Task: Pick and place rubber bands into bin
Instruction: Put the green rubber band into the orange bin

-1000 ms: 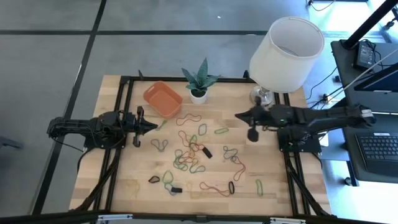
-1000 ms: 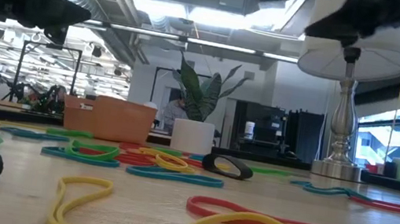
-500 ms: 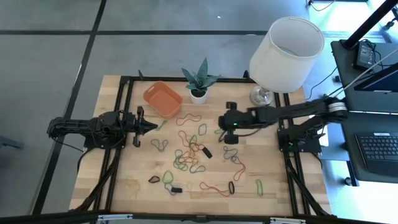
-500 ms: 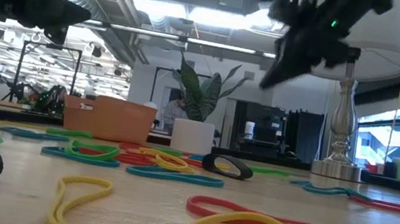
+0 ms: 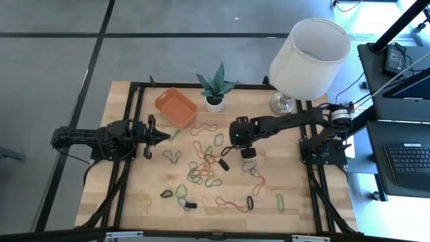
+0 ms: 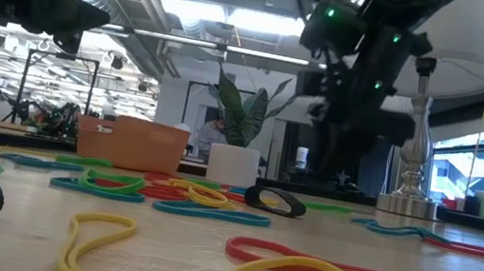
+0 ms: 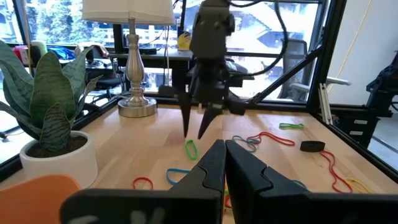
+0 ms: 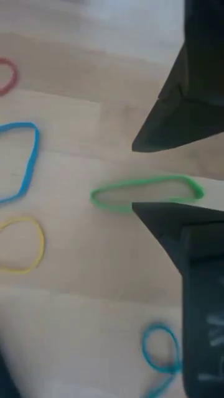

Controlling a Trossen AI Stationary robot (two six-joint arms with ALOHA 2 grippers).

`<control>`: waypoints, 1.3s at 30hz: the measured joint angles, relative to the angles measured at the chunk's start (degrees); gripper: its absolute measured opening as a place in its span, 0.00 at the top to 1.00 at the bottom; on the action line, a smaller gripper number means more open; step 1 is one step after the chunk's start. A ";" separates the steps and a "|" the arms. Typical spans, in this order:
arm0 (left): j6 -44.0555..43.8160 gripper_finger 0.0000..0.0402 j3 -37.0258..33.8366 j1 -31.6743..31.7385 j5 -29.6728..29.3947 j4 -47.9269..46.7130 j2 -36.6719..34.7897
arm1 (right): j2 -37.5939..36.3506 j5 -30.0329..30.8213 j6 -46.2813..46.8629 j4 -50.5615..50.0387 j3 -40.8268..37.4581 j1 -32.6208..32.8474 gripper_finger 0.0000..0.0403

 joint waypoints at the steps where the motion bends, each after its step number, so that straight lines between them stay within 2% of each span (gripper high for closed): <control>1: 0.00 0.98 0.00 0.02 0.00 0.00 0.00 | 0.75 -0.09 0.00 0.69 0.00 -0.27 0.63; 7: 0.00 0.98 0.01 0.02 0.00 0.00 0.00 | 5.35 -0.51 0.06 3.19 0.05 -2.74 0.63; 10: 0.00 0.98 0.02 0.00 0.00 0.00 0.00 | 7.03 -0.85 2.21 3.21 0.39 -3.63 0.67; 13: 0.00 0.98 0.02 0.00 0.00 -0.02 0.00 | 8.19 -3.74 4.87 3.02 0.43 -4.03 0.75; 18: 0.00 0.98 0.01 0.01 0.00 -0.01 0.00 | 8.08 -5.24 8.46 3.12 0.34 -3.82 0.96; 23: 0.00 0.98 0.00 0.02 0.00 -0.03 0.00 | 5.78 -6.60 13.84 1.68 2.65 -3.61 0.98; 27: 0.00 0.98 0.02 0.02 0.00 -0.07 0.00 | 3.84 -5.15 14.98 -1.21 11.41 -3.49 0.99; 32: 0.00 0.98 0.00 0.02 0.00 -0.04 0.00 | 5.90 -1.94 12.16 -3.20 25.80 -3.66 1.00; 39: 0.00 0.98 0.01 0.02 -0.04 -0.02 0.00 | 18.09 0.00 12.10 -6.58 48.79 -6.85 1.00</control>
